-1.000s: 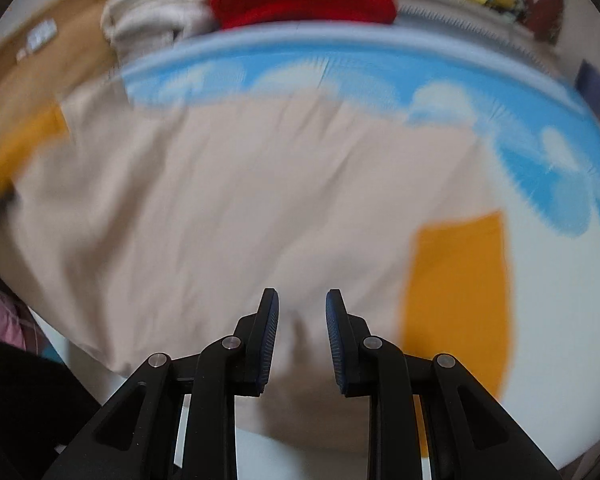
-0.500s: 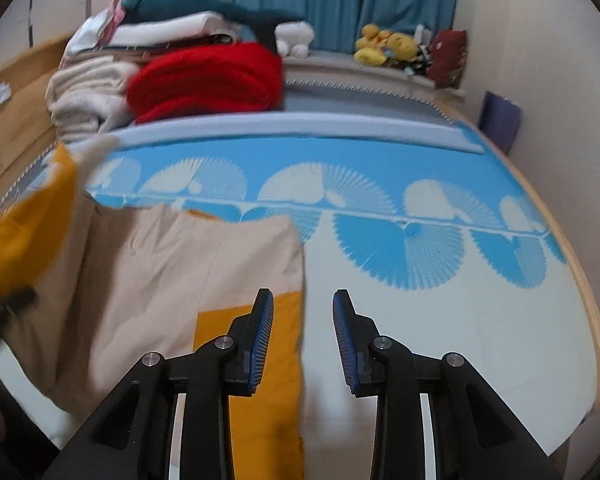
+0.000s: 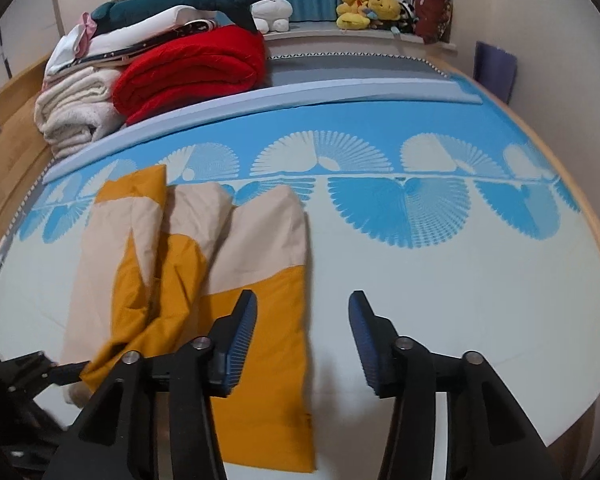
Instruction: Fold large clothes
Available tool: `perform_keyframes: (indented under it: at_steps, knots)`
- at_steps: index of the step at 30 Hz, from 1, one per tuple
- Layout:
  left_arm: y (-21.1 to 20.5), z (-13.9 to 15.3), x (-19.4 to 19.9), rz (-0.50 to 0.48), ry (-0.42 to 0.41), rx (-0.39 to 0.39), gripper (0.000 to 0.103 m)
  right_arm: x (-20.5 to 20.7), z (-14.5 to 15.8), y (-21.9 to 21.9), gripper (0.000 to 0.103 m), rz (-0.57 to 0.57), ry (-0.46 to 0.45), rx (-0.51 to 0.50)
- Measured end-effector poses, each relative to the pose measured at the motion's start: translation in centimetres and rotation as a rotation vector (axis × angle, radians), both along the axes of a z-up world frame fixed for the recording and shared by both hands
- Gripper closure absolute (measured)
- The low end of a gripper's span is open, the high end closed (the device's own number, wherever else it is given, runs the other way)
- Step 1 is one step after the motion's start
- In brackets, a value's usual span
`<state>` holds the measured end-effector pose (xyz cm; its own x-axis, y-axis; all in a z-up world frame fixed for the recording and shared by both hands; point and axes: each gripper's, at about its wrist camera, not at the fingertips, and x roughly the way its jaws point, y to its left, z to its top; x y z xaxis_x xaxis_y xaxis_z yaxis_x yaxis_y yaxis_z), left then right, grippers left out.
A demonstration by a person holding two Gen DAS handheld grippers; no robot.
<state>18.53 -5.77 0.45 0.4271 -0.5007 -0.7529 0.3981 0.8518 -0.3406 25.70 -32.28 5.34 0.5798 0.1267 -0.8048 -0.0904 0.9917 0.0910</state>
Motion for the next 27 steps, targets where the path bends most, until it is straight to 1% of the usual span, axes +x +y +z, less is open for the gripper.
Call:
perform_keyframes:
  at_steps: [1,2,4,5,7,8,9,10,11,12,14,15,16,17,19,21,24,27]
  knots:
    - [1.4,1.0,-0.4,0.045,-0.030,-0.005,0.043,0.1,-0.2,0.3,0.051,0.004,0.007,0.018]
    - [2.5,1.7,-0.8,0.085,-0.054,0.012,0.043,0.3,-0.4,0.8,0.049,0.011,0.017,0.042]
    - [4.6,3.3,-1.0,0.190,-0.126,0.134,0.043,0.6,-1.1,1.8,0.046,0.029,0.048,0.087]
    - [5.3,4.0,-1.1,0.227,-0.165,0.231,0.043,0.8,-1.6,2.4,0.043,0.044,0.074,0.116]
    - [6.1,4.9,-1.2,0.260,-0.230,0.387,0.043,1.3,-3.2,3.8,0.040,0.088,0.164,0.212]
    - [6.5,5.1,-1.1,0.263,-0.253,0.439,0.043,1.5,-4.0,4.6,0.040,0.113,0.209,0.263]
    - [7.0,5.2,-0.9,0.263,-0.263,0.461,0.043,1.6,-4.5,5.2,0.040,0.131,0.236,0.288]
    - [7.6,5.0,-0.6,0.264,-0.261,0.471,0.042,1.7,-5.1,5.9,0.040,0.151,0.258,0.296]
    - [8.2,4.5,-0.3,0.272,-0.249,0.466,0.042,1.7,-5.5,6.9,0.040,0.175,0.272,0.282]
    - [9.4,4.0,-0.5,0.289,-0.236,0.451,0.042,1.6,-5.9,7.6,0.040,0.192,0.278,0.261]
    - [11.0,2.0,-0.4,0.324,-0.197,0.388,0.042,1.6,-6.4,8.6,0.040,0.212,0.287,0.225]
    - [12.0,0.3,0.2,0.332,-0.118,0.379,0.044,1.7,-6.6,9.0,0.040,0.215,0.292,0.213]
    - [12.5,-0.5,0.9,0.350,-0.044,0.385,0.052,1.7,-6.7,9.1,0.040,0.213,0.293,0.212]
    - [13.3,-0.4,1.2,0.388,-0.042,0.354,0.052,1.8,-6.9,9.1,0.040,0.207,0.297,0.211]
    - [14.0,-0.1,1.3,0.422,-0.046,0.323,0.050,2.0,-7.4,9.0,0.040,0.192,0.311,0.208]
    - [14.3,-0.9,2.0,0.433,0.001,0.322,0.050,2.3,-7.7,8.6,0.039,0.179,0.336,0.208]
    - [14.5,-2.0,2.5,0.437,0.066,0.315,0.050,2.6,-8.5,8.5,0.039,0.171,0.379,0.234]
    - [14.1,-2.4,2.3,0.436,0.064,0.342,0.050,3.0,-9.1,8.7,0.039,0.173,0.415,0.258]
